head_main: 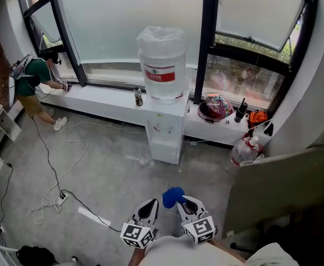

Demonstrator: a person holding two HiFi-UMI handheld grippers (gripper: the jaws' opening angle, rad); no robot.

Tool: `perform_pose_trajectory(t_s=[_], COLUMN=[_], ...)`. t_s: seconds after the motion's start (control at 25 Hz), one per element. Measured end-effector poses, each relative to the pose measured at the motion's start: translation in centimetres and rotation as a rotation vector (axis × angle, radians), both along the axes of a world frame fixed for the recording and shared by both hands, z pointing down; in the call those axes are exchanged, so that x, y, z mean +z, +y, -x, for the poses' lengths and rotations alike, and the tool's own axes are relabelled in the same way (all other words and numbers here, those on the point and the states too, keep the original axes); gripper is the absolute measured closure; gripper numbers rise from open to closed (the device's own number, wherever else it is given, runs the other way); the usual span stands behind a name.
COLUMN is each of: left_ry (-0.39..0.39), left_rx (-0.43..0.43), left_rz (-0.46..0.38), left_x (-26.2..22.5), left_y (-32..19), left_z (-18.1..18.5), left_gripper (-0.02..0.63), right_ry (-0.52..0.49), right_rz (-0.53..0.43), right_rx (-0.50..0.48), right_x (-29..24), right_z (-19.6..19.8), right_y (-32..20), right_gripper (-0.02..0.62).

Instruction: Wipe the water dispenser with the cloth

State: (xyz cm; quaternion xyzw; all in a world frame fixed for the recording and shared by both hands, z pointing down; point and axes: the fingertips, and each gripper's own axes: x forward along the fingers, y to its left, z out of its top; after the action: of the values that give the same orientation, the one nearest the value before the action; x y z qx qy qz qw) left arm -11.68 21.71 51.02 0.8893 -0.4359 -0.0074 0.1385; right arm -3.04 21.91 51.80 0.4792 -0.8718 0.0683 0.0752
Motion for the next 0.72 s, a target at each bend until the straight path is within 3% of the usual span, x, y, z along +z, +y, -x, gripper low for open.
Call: perform_pose_trajectory(t_s=[0.32, 0.72], left_ry=[0.006, 0.004], left_rx=[0.022, 0.014], left_rz=[0.017, 0.009], left_x=[1.4, 1.2], left_y=[4.1, 5.4], left_z=[-1.0, -1.4], left_gripper=[0.594, 0.594], right_ry=[0.011, 0.012], right_rz=[-0.006, -0.017], right_rx=[0.027, 0.021], right_x=[0.4, 0.2], right_z=[-1.4, -1.8], right_y=[4.0, 5.3], right_gripper=[0.541, 0.543])
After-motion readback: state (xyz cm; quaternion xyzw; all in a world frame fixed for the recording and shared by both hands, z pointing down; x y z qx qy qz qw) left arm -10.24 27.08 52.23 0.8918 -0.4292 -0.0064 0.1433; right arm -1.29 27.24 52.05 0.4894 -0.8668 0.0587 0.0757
